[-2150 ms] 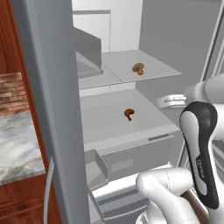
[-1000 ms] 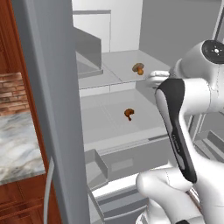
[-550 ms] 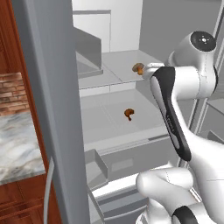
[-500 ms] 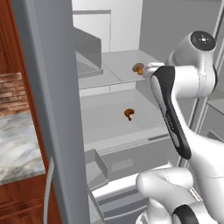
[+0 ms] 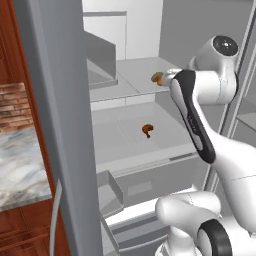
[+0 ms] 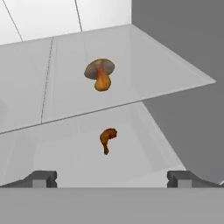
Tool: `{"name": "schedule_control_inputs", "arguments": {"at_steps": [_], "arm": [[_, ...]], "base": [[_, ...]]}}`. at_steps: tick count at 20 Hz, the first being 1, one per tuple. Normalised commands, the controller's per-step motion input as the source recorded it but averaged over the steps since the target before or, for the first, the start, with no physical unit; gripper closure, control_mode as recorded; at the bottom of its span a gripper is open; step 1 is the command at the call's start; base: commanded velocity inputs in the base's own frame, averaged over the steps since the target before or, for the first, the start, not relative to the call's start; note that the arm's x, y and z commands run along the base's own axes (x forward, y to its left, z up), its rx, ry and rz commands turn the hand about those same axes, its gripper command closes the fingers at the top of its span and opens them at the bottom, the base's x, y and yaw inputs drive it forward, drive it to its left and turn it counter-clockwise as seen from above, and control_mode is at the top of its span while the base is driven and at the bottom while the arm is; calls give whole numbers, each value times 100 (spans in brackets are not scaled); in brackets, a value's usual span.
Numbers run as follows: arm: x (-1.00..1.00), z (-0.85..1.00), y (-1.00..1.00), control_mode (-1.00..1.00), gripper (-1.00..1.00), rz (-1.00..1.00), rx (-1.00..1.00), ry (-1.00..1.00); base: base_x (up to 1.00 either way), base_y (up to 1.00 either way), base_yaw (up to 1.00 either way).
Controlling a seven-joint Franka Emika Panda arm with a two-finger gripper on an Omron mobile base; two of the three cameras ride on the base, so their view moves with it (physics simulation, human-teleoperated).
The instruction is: Place one mushroom and one chicken drumstick in each tupperware on the nearby counter, to pack two identical lunches.
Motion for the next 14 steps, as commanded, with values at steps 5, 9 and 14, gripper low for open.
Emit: {"name": "schedule_control_inputs", "arguments": {"at_steps": [5,9,14], "arm": [[48,0,0,-100,-100,8,0,7],[57,-6,0,-100,-100,4,0,8],[61,-15,0,-100,-100,0,0,2]], "base": [[0,0,0],[0,0,0],[0,0,0]]}}
